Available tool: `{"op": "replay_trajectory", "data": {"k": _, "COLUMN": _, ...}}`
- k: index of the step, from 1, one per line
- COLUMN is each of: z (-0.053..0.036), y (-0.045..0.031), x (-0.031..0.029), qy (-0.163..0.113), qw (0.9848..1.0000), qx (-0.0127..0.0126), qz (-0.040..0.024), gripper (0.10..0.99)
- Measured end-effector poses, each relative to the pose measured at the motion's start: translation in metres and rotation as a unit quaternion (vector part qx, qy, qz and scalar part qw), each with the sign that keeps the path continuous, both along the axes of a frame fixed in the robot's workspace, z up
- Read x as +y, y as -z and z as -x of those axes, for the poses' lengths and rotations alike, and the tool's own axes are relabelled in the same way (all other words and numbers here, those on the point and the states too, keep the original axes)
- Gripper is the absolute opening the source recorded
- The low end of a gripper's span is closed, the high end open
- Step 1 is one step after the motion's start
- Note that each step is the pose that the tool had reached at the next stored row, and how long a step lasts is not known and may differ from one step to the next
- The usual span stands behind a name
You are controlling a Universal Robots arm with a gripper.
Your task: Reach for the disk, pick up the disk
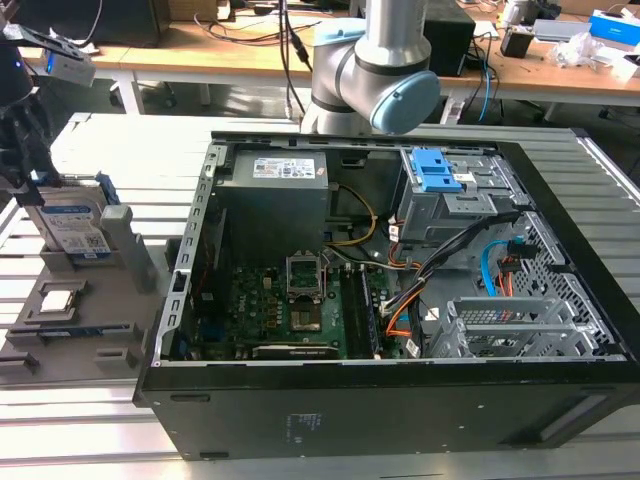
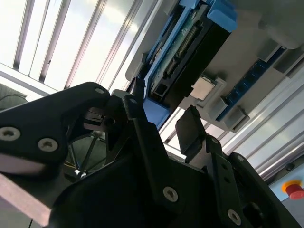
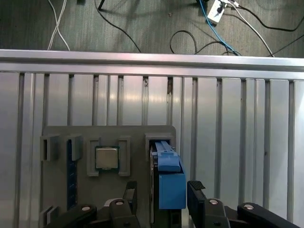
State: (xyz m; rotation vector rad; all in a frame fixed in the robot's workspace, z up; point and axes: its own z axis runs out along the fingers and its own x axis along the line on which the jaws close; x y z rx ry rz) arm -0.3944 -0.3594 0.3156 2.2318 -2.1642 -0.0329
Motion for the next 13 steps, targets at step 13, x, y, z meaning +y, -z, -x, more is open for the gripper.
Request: {"op": "replay_trajectory", "data": {"k": 13, "z": 0.0013, "y": 0.0271, "x": 0.0002, "qy": -0.001, "qw": 1.0000, "qx": 0.0000, "qz": 0.0000, "gripper": 0.541}}
